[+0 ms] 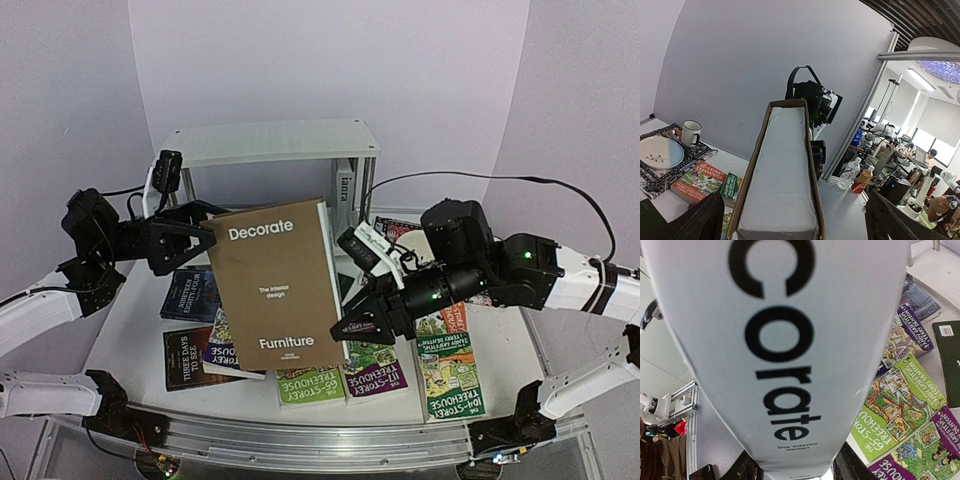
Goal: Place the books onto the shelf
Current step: Pass from the left arm to the right, then place the book on the shelf.
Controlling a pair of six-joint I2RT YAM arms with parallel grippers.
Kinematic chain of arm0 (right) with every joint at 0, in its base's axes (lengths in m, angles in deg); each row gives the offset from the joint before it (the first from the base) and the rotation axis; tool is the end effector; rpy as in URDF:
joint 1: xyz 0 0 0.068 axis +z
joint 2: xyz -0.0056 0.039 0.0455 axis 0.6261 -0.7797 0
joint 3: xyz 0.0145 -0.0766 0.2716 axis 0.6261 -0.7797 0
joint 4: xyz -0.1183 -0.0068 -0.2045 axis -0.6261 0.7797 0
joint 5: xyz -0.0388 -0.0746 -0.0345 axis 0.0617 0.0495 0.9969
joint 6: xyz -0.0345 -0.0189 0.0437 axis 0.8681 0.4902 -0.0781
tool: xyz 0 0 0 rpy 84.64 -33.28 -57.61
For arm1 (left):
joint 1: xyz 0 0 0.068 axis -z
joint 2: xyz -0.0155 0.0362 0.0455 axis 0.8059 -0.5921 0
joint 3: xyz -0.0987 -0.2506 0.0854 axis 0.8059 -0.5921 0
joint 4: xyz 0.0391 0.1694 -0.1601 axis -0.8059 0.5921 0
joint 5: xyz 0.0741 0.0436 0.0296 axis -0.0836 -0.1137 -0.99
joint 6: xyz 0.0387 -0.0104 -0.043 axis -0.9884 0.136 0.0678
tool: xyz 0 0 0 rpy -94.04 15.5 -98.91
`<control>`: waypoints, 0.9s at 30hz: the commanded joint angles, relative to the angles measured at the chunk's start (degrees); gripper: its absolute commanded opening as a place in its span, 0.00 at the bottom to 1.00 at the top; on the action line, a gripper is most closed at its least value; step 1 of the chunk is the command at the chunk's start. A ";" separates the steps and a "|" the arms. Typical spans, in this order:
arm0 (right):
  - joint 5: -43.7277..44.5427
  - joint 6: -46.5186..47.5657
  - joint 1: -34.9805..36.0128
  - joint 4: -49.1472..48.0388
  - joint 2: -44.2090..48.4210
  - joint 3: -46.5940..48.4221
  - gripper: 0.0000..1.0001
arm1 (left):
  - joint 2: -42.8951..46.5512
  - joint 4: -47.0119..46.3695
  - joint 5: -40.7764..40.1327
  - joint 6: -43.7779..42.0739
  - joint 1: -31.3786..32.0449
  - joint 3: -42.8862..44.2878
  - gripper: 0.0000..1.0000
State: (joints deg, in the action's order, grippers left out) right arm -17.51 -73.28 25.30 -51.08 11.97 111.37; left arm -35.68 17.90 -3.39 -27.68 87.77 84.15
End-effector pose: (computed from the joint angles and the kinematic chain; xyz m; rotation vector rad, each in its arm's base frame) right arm 0.0973 0.2441 0.3837 -1.1317 1.5960 1.3831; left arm 0.1234 -0.1270 0.3850 0.9476 1.2666 -1.6329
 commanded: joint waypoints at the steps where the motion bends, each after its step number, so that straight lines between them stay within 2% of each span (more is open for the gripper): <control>1: -8.27 -1.23 -5.16 -1.57 -1.85 0.04 0.31 | 5.58 6.65 -6.77 -4.57 -2.38 -0.91 1.00; 6: -20.08 -2.55 -12.34 -4.36 -5.60 -1.35 0.29 | 11.75 30.24 -30.39 -12.83 -4.53 1.87 1.00; 12: -35.89 -1.93 -13.80 -13.60 -6.80 -3.15 0.31 | 17.90 40.12 -44.14 -15.42 -4.55 3.43 1.00; 21: -46.18 -1.39 -14.83 -14.23 -10.60 4.44 0.29 | 28.31 42.03 -51.35 -15.53 -4.54 -1.62 1.00; 27: -48.91 -2.44 -14.88 -14.43 -12.97 8.29 0.29 | 31.51 44.99 -54.79 -15.17 -4.54 -2.68 1.00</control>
State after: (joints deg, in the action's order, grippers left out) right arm -59.51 -75.48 10.66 -62.54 -0.18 115.54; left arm -5.49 60.59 -54.64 -42.11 83.34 82.63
